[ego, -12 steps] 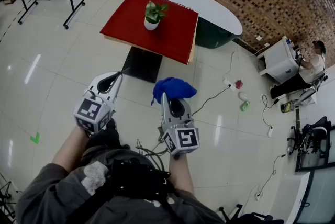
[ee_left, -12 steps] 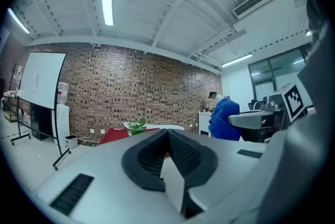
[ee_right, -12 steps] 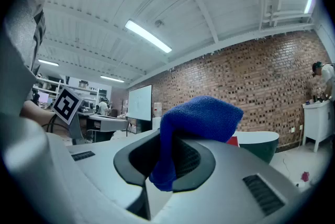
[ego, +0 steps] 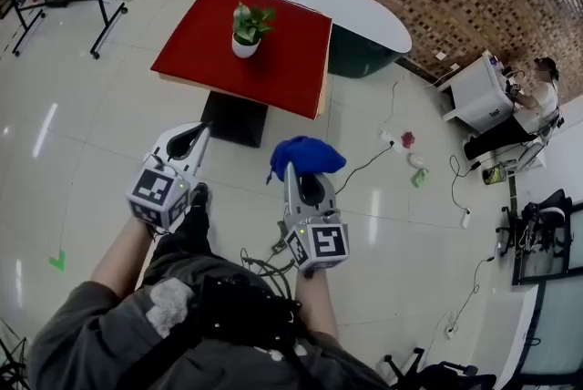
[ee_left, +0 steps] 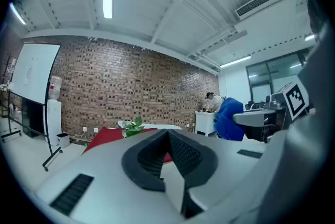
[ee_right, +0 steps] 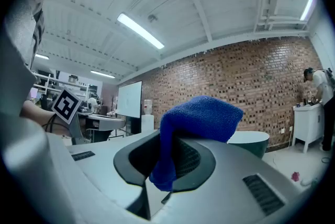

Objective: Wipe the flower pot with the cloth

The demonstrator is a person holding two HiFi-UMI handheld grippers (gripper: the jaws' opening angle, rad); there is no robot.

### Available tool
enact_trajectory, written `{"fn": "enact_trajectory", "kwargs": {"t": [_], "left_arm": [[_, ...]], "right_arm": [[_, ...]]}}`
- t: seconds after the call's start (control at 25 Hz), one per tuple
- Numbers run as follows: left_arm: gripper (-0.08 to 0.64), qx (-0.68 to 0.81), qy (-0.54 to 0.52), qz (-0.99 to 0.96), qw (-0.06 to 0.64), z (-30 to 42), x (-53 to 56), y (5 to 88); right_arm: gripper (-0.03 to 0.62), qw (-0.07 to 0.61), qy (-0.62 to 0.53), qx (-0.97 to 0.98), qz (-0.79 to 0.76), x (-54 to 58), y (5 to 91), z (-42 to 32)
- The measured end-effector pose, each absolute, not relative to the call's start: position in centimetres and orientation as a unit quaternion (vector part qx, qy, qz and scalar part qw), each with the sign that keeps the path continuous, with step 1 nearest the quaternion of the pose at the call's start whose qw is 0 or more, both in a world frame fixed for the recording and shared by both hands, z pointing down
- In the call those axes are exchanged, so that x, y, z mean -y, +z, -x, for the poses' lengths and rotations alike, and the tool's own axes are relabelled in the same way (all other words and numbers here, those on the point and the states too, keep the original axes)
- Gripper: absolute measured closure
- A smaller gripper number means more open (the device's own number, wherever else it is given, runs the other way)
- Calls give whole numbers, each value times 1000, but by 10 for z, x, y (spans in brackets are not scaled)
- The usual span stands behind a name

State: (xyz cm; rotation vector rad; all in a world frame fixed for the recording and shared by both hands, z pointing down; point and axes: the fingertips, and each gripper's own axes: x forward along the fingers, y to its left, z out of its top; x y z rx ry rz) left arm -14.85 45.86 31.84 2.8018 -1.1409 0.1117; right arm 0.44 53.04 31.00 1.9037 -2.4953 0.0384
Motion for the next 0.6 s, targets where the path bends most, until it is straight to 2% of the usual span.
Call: {"fn": "enact_trajectory", "kwargs": {"t": [0.56,0.6], "left_arm": [[535,363,45,-929,49,139,-215,342],[509,364,47,-929,50,142,-196,346]], "right_arm": [[528,11,15,772,-635,-291,304,-19],[528,11,17,771,-637,-271,304,-18]]}}
